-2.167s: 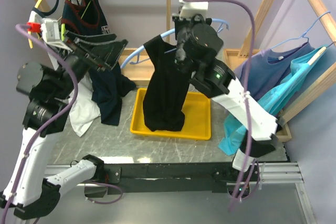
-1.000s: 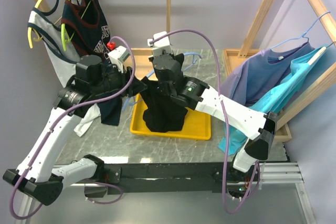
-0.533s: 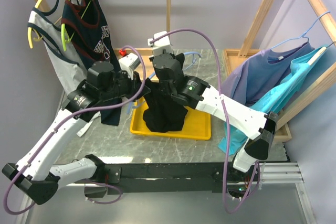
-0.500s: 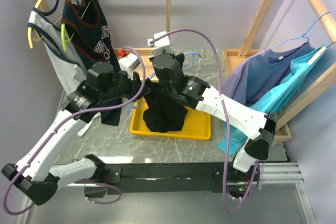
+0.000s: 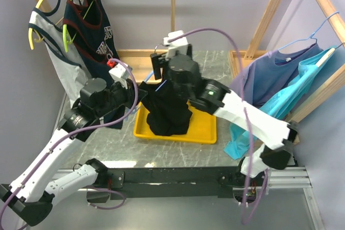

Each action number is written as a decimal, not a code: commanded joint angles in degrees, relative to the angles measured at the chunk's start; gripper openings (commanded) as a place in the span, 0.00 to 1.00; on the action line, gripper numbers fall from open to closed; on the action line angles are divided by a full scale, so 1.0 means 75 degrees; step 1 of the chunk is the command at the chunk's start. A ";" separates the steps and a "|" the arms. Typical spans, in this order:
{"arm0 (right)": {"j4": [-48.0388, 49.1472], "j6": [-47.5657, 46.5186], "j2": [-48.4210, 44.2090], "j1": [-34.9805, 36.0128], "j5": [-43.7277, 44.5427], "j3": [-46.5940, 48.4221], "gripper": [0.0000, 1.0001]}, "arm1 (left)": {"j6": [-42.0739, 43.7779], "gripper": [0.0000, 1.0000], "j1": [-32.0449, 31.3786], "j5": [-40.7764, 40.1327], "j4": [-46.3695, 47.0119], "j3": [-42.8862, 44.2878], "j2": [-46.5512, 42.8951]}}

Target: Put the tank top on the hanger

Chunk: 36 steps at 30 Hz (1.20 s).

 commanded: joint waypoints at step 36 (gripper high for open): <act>-0.0001 0.1594 -0.3770 0.0052 -0.0708 -0.1607 1.00 | 0.0643 0.01 0.0355 -0.2957 -0.0350 0.4829 0.1928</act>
